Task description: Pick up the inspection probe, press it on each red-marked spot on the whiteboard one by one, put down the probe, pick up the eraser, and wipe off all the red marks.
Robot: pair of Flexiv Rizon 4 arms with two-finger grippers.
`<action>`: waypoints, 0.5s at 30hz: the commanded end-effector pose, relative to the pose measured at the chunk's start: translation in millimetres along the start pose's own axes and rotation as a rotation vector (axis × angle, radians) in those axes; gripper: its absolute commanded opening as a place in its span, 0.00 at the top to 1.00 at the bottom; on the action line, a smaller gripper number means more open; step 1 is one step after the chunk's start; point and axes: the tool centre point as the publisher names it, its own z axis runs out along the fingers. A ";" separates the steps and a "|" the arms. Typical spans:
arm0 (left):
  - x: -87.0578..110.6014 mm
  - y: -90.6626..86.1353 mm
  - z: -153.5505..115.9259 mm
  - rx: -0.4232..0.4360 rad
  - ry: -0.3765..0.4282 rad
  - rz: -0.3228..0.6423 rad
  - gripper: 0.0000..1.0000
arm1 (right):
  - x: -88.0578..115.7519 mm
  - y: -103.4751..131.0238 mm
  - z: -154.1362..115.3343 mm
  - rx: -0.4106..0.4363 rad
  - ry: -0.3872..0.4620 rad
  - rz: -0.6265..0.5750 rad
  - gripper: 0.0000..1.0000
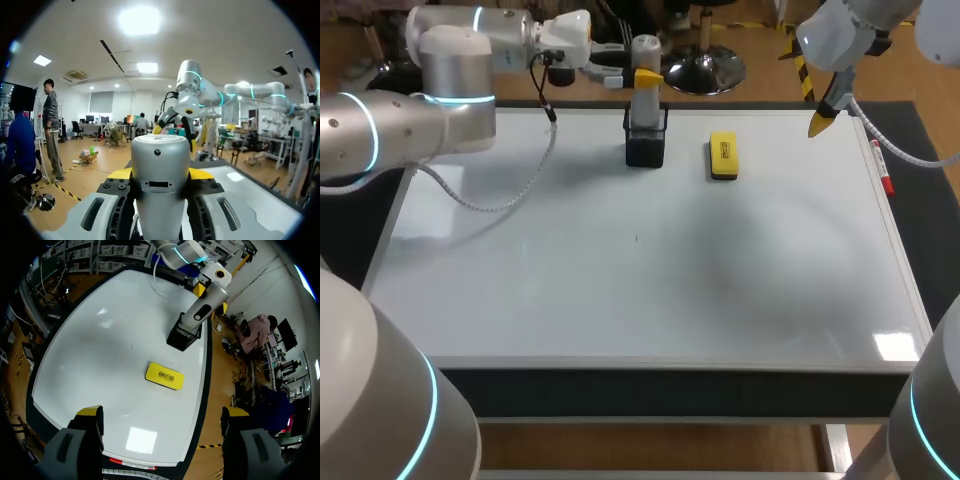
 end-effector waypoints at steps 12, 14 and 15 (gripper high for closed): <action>-12.3 23.4 1.3 0.012 0.002 -0.007 1.00 | -0.2 -0.3 -0.8 0.002 0.003 -0.002 0.00; -12.8 25.4 1.9 0.014 0.003 -0.007 1.00 | -0.2 -0.3 -0.8 0.002 0.003 -0.002 0.00; -13.0 26.3 2.3 0.014 0.004 -0.006 1.00 | -0.2 -0.3 -0.8 0.002 0.003 -0.002 0.00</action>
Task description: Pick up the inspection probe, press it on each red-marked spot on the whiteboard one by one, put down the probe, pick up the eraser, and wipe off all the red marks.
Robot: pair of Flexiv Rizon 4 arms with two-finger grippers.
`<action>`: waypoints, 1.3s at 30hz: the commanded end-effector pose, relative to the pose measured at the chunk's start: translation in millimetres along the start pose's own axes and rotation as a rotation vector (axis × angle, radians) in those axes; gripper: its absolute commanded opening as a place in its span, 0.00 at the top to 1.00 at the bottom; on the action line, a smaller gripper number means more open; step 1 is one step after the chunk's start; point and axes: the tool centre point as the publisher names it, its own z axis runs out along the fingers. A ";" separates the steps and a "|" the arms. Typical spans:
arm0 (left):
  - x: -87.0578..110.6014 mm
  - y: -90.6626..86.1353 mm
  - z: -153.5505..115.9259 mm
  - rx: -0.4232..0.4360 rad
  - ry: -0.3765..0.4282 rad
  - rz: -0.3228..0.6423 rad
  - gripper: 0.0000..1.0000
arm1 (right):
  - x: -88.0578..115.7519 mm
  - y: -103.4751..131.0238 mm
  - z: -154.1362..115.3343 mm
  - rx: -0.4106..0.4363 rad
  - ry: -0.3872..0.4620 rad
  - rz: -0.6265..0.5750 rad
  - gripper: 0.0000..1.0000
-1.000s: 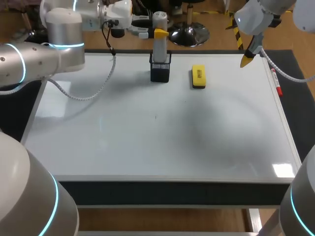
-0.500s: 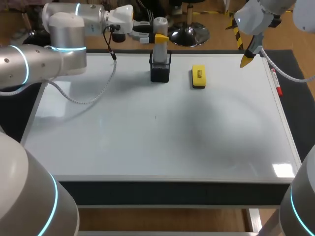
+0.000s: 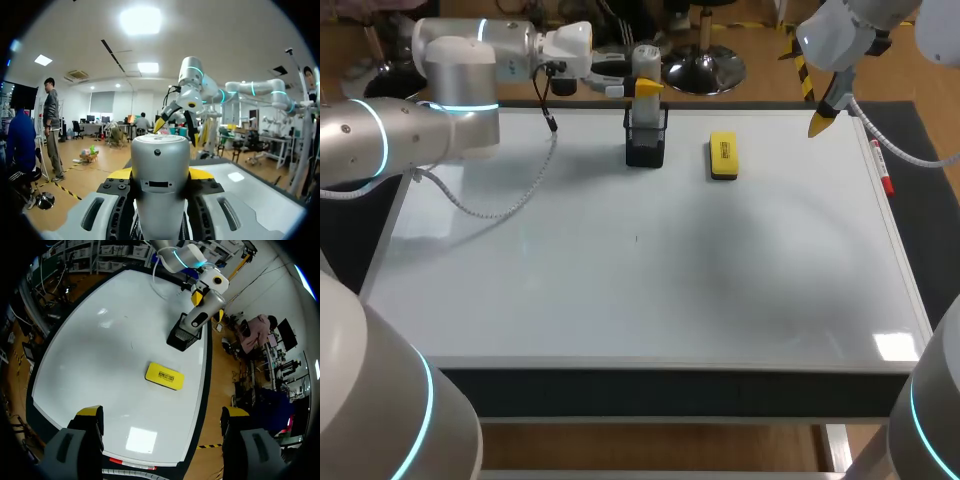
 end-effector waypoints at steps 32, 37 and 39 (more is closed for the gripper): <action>-10.2 25.9 2.3 0.001 0.041 0.007 1.00 | -0.3 -0.2 -0.8 0.002 0.004 -0.002 0.00; -10.6 26.4 2.2 0.003 0.039 0.007 0.60 | -0.3 -0.2 -0.8 0.002 0.004 -0.002 0.00; -10.7 26.4 2.3 0.002 0.039 0.007 0.55 | -0.3 -0.2 -0.8 0.002 0.004 -0.002 0.00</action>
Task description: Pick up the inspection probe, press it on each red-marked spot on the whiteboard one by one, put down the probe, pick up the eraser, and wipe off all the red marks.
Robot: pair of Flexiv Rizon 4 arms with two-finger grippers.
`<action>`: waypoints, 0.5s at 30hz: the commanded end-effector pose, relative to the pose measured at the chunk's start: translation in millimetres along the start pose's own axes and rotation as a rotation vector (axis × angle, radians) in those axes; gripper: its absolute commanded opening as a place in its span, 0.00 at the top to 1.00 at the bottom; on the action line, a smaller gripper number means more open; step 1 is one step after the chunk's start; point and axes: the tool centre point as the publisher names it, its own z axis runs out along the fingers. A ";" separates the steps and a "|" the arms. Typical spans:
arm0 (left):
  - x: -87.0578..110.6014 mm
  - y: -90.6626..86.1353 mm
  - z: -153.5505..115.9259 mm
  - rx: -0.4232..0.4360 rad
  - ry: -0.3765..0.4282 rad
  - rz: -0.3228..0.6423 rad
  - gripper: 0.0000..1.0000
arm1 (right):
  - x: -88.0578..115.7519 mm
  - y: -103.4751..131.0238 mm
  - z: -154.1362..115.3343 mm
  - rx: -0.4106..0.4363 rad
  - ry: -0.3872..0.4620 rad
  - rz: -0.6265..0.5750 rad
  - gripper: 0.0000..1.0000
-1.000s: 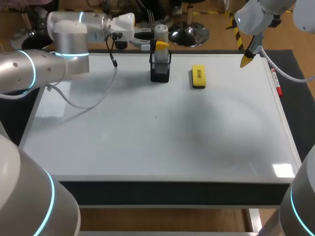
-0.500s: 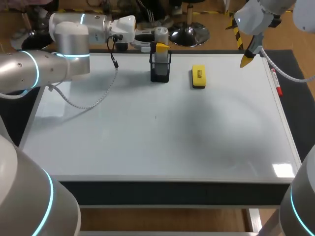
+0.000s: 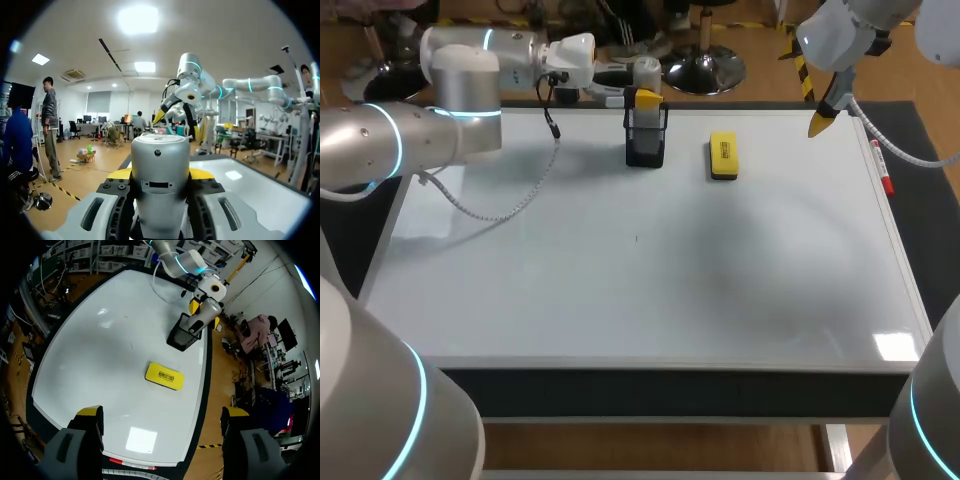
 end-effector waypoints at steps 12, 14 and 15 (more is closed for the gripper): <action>0.0 -10.2 -7.4 -0.023 -0.003 0.025 0.00 | -0.2 -0.2 -0.8 0.002 0.004 -0.002 0.00; -0.2 -10.7 -11.8 -0.041 -0.006 0.034 0.00 | -0.2 -0.2 -0.8 0.002 0.004 -0.002 0.00; 0.4 -11.5 -14.2 -0.043 -0.008 0.034 0.00 | -0.2 -0.2 -0.8 0.002 0.004 -0.002 0.00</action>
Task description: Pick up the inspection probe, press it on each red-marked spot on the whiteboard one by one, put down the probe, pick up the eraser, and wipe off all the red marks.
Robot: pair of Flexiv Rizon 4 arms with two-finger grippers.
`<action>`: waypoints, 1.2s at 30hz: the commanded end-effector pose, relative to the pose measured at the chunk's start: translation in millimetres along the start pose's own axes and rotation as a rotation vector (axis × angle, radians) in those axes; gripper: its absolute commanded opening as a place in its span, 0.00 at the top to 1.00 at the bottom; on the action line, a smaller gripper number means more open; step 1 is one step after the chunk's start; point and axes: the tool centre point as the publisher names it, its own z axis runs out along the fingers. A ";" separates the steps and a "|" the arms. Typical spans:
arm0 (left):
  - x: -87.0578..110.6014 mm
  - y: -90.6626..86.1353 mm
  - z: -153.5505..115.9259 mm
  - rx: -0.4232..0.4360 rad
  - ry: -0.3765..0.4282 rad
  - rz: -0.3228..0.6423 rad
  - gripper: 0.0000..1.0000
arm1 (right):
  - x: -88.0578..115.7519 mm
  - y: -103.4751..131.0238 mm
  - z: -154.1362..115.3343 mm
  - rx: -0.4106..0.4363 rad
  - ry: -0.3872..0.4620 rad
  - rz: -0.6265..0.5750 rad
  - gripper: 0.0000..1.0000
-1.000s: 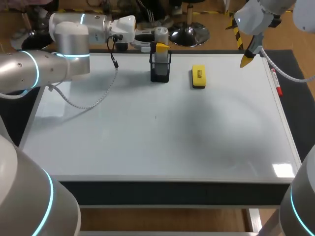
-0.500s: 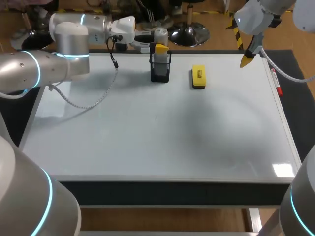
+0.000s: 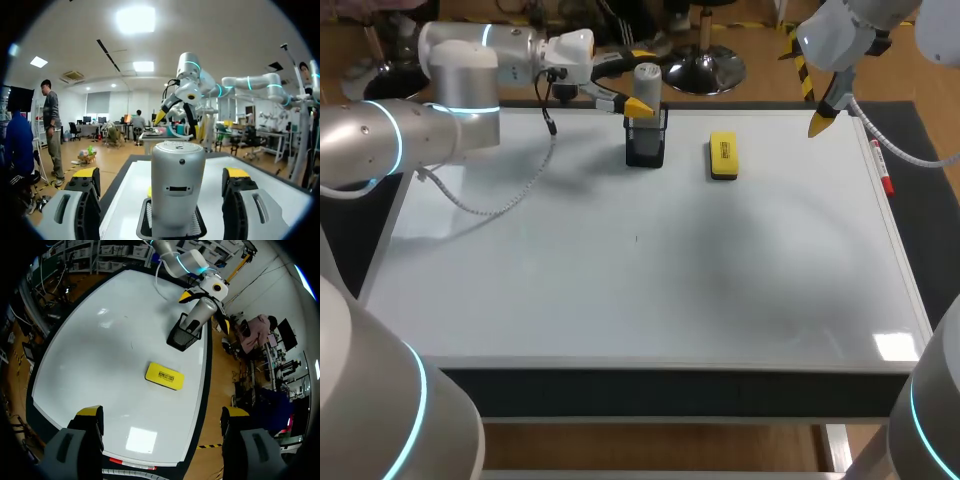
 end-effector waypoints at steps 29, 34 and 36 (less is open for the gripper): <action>40.2 -32.8 -105.1 -0.363 -0.162 0.133 0.00 | -0.2 -0.3 -0.8 0.002 0.004 -0.002 0.00; 48.4 -38.2 -117.9 -0.377 -0.184 0.149 0.00 | -0.2 -0.3 -0.8 0.002 0.004 -0.002 0.00; 53.2 -40.8 -121.6 -0.383 -0.187 0.155 0.00 | -0.2 -0.3 -0.8 0.002 0.004 -0.002 0.00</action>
